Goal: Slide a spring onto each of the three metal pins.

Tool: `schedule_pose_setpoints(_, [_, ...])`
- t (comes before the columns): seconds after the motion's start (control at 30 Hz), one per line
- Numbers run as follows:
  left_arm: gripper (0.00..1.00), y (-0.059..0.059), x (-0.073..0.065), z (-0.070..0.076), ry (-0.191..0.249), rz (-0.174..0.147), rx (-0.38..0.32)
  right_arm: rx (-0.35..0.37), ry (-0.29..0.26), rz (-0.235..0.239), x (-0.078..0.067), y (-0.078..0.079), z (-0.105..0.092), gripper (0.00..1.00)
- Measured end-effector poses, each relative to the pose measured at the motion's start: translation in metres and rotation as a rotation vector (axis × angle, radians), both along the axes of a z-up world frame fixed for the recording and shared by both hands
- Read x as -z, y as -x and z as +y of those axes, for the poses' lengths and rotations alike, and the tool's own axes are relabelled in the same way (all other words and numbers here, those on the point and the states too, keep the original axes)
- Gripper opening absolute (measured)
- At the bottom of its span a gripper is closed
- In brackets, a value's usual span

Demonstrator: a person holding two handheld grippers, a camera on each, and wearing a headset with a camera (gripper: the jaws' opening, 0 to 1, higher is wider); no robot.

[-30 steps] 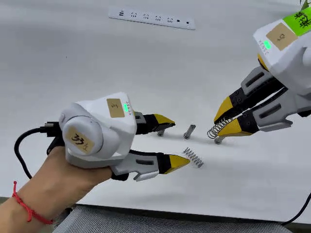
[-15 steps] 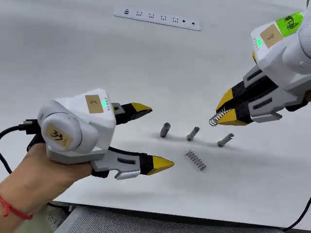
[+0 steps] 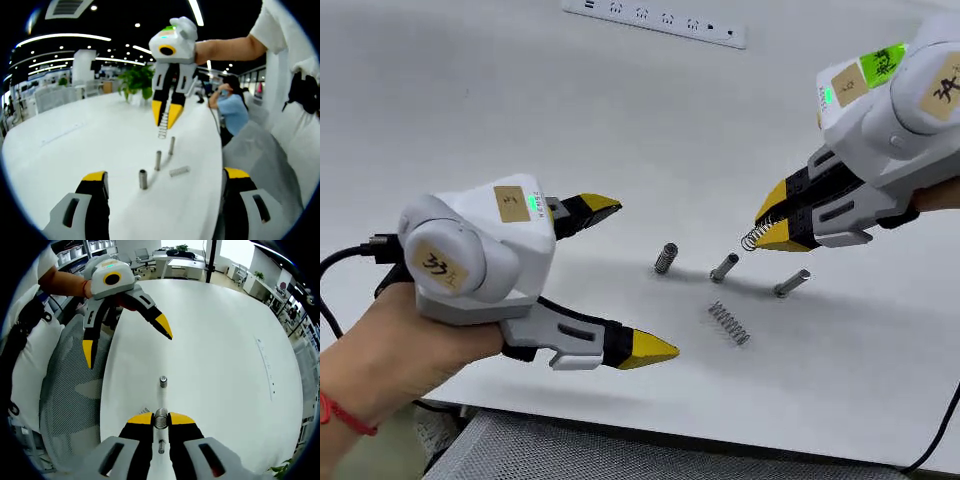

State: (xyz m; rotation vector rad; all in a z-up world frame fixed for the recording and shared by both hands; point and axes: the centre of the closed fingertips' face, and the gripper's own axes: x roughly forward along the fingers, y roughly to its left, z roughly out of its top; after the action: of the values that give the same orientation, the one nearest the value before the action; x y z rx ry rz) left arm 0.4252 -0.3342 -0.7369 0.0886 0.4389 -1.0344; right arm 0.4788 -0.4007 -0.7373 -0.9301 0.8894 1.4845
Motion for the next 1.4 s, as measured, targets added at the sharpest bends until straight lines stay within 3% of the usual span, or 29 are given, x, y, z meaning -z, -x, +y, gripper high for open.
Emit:
schedule_pose_setpoints(0.43, [1.0, -0.003, 0.007, 0.004, 0.014, 0.017, -0.003, 0.021, 0.022, 0.007, 0.024, -0.002, -0.002, 0.12])
schedule_pose_setpoints(1.4, [0.98, 0.0, 0.009, -0.002, 0.043, 0.042, -0.001, 0.024, 0.041, 0.022, 0.043, -0.001, -0.001, 0.12])
